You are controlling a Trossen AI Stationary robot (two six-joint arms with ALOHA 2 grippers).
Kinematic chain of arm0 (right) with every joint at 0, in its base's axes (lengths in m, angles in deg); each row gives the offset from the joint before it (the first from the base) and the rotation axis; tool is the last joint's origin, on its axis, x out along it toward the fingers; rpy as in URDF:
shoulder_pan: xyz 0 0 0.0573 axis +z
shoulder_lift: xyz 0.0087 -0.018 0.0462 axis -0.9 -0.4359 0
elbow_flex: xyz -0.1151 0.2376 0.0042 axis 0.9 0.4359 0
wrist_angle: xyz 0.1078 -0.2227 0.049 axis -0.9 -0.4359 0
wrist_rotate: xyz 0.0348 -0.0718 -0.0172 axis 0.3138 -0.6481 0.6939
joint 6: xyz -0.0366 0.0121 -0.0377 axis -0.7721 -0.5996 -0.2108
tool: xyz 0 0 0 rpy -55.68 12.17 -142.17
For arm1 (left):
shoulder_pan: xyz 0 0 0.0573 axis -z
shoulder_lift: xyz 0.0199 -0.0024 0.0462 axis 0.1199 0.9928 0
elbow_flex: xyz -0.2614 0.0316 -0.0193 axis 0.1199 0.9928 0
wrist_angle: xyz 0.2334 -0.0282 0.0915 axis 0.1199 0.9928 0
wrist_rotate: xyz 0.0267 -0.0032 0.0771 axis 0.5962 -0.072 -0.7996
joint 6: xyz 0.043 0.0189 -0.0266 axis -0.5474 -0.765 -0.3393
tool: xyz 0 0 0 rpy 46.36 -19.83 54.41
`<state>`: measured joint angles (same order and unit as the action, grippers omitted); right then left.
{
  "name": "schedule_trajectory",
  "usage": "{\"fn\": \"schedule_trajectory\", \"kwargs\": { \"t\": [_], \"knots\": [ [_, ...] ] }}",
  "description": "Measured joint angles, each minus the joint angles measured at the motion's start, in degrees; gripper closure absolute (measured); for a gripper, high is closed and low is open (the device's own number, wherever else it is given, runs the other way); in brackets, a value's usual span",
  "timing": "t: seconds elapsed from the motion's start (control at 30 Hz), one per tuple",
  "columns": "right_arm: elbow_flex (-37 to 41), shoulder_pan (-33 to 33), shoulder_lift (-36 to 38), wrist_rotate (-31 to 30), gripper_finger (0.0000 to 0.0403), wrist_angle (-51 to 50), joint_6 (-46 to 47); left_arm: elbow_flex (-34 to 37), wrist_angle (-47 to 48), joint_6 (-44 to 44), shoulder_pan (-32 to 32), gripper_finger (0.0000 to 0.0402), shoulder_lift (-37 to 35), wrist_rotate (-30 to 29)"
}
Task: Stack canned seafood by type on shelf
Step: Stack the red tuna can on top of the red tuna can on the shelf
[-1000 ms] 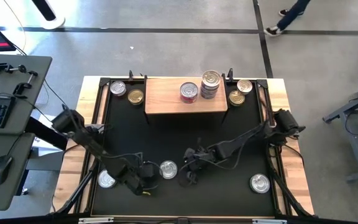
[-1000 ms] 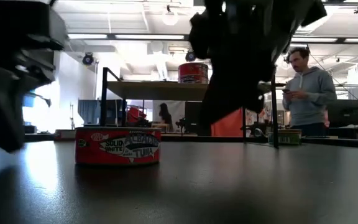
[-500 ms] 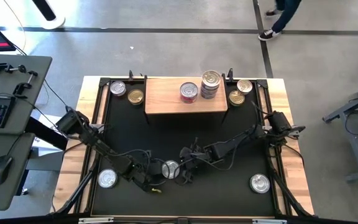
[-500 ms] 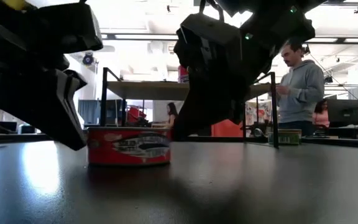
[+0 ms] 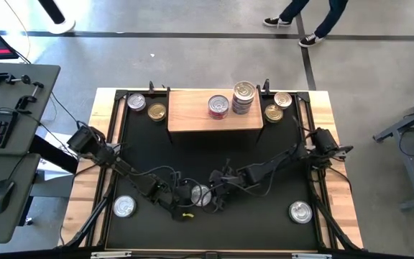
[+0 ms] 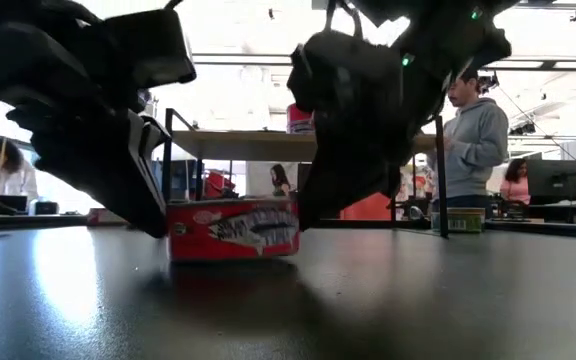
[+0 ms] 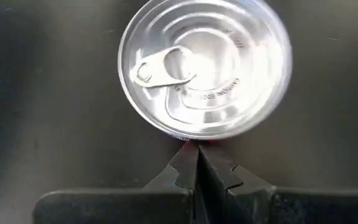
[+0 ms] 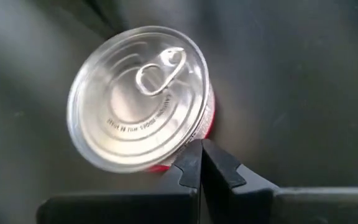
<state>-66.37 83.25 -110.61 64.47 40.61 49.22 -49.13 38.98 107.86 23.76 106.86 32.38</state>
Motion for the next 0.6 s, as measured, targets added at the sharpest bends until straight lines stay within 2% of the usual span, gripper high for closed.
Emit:
{"fn": "schedule_trajectory", "kwargs": {
  "t": [0.27,0.43,0.6],
  "knots": [
    [-0.15,-0.02,4.61,-0.46,0.0403,-0.99,2.93,-0.13,-3.38,0.49,-0.54,0.0401,4.50,1.01],
    [-0.15,0.80,5.20,-0.42,0.0403,0.20,4.31,0.02,-5.55,1.05,-0.88,0.0401,4.90,-0.41],
    [-0.18,1.50,5.42,0.49,0.0403,1.49,6.39,0.14,-7.54,-1.69,-2.54,0.0401,4.97,0.79]
  ]
}}
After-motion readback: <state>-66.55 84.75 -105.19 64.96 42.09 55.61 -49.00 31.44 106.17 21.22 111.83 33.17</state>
